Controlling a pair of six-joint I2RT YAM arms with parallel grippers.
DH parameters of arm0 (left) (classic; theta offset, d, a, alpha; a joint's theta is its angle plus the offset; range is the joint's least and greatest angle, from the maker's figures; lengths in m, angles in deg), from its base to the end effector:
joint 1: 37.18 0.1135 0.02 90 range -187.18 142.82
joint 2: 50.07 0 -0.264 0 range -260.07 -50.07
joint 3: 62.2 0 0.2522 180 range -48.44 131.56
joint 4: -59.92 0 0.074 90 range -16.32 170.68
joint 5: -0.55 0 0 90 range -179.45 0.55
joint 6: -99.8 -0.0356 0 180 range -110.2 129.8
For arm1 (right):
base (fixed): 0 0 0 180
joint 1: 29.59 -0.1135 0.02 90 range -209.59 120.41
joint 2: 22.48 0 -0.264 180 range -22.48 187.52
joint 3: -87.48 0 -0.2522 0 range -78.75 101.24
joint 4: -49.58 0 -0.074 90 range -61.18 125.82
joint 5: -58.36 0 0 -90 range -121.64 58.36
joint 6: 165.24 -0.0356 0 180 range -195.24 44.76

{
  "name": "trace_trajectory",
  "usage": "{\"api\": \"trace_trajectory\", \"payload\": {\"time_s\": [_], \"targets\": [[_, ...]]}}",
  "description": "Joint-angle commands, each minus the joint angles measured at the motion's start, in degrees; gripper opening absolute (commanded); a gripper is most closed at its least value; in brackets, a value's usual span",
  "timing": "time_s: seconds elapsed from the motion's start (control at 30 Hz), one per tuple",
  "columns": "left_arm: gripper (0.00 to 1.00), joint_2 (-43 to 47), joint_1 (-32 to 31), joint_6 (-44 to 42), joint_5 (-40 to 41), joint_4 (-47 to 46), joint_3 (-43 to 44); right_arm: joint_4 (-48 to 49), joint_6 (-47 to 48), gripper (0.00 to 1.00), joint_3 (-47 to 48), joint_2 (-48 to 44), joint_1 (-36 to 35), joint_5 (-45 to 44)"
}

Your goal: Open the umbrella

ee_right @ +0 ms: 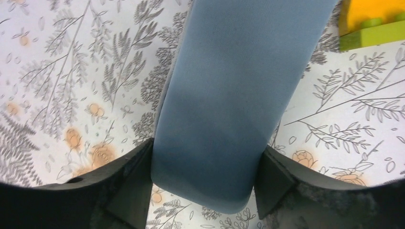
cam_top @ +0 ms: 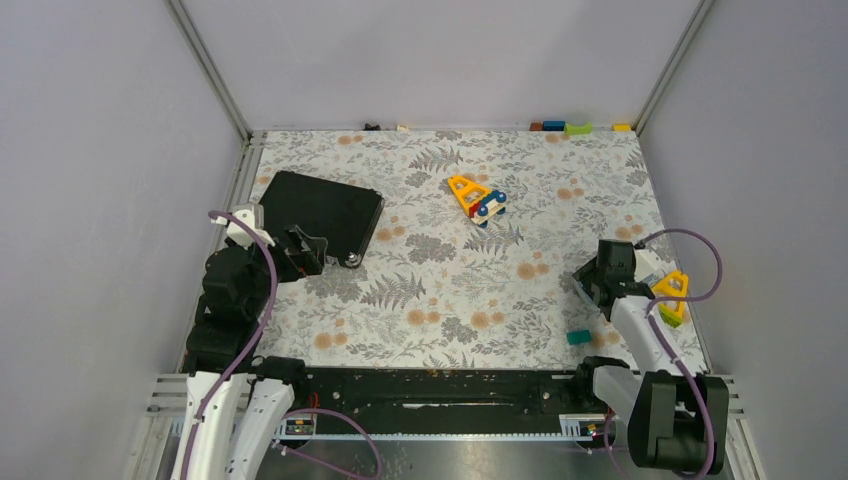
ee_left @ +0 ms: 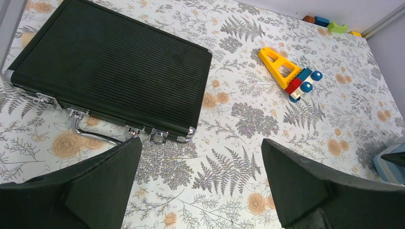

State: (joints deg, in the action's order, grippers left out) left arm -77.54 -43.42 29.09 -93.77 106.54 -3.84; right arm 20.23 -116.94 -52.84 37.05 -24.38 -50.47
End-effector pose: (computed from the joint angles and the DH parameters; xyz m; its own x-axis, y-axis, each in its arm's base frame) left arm 0.1067 -0.0144 0.3351 -0.3140 -0.2970 -0.9018 0.0813 0.9379 -0.3373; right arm 0.1919 -0.0290 0.1739 -0.3660 0.6656 -0.6504 0.7225 0.6437 0.2523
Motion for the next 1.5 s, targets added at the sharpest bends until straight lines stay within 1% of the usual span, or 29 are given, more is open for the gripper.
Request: {"api": "trace_trajectory", "payload": {"time_s": [0.0,0.07,0.17,0.23,0.3,0.43,0.63,0.77,0.87,0.93,0.97,1.07,1.17,1.27,1.33,1.47], "targets": [[0.99,-0.18,-0.09,-0.52,-2.48,-3.6,-0.1,4.65,3.66,0.6,-1.4,-5.23,0.15,5.0],[0.99,-0.44,-0.09,-0.48,-3.01,-3.81,-0.21,3.92,6.33,0.51,-1.09,-7.28,0.1,5.47],[0.99,-1.1,-0.07,-0.39,-3.87,-4.01,-0.38,2.07,9.67,0.41,-0.16,-10.39,-0.22,6.91],[0.99,-1.7,-0.09,-0.44,-4.88,-4.1,-0.39,1.56,11.14,0.37,0.13,-12.11,-1.27,8.33],[0.99,-2.42,-0.04,-0.82,-6.08,-4.03,-0.39,1.22,12.56,0.35,0.99,-12.85,-4.31,8.32],[0.99,-3.39,0.0,-1.19,-7.96,-4.43,-0.77,2.51,14.78,0.34,3.22,-11.58,-18.16,4.24],[0.99,-5.78,-0.45,-0.38,-9.4,-5.67,-0.92,12.77,16.04,0.33,3.52,-9.82,-38.76,1.48],[0.99,-7.45,-2.33,1.14,-12.17,-8.62,-0.91,22.84,20.02,0.33,1.54,-12.01,-48.89,0.27],[0.99,-10.19,-3.05,6.33,-18.03,-14.31,0.12,28.08,22.95,0.33,0.2,-14.33,-53.77,-0.58],[0.99,-12.7,-4.77,10.54,-20.64,-18.49,1.86,30.49,24.38,0.33,-0.75,-16.31,-55.89,-0.71],[0.99,-13.98,-6.33,11.94,-20.48,-19.95,3.26,31.76,24.97,0.33,-1.1,-17.18,-56.84,-0.64],[0.99,-18.45,-13.6,12.88,-15.82,-22.44,8.94,35.91,26.08,0.33,-1.78,-18.72,-59.38,-0.59],[0.99,-23.44,-19.4,13.69,-15.89,-25.99,12.2,39.55,26.11,0.33,-1.57,-17.7,-62.06,-2.47],[0.99,-27.72,-22.8,12.82,-18.55,-27.93,12.05,45.33,26.07,0.33,-1.91,-14.79,-64.79,-4.69],[0.99,-29.22,-25.32,11.37,-19.83,-29.0,9.95,47.89,26.49,0.33,-1.19,-12.62,-67.02,-7.49],[0.99,-30.18,-26.16,14.25,-24.17,-34.38,5.38,52.34,29.49,0.33,1.8,-7.62,-72.65,-15.08]]}}
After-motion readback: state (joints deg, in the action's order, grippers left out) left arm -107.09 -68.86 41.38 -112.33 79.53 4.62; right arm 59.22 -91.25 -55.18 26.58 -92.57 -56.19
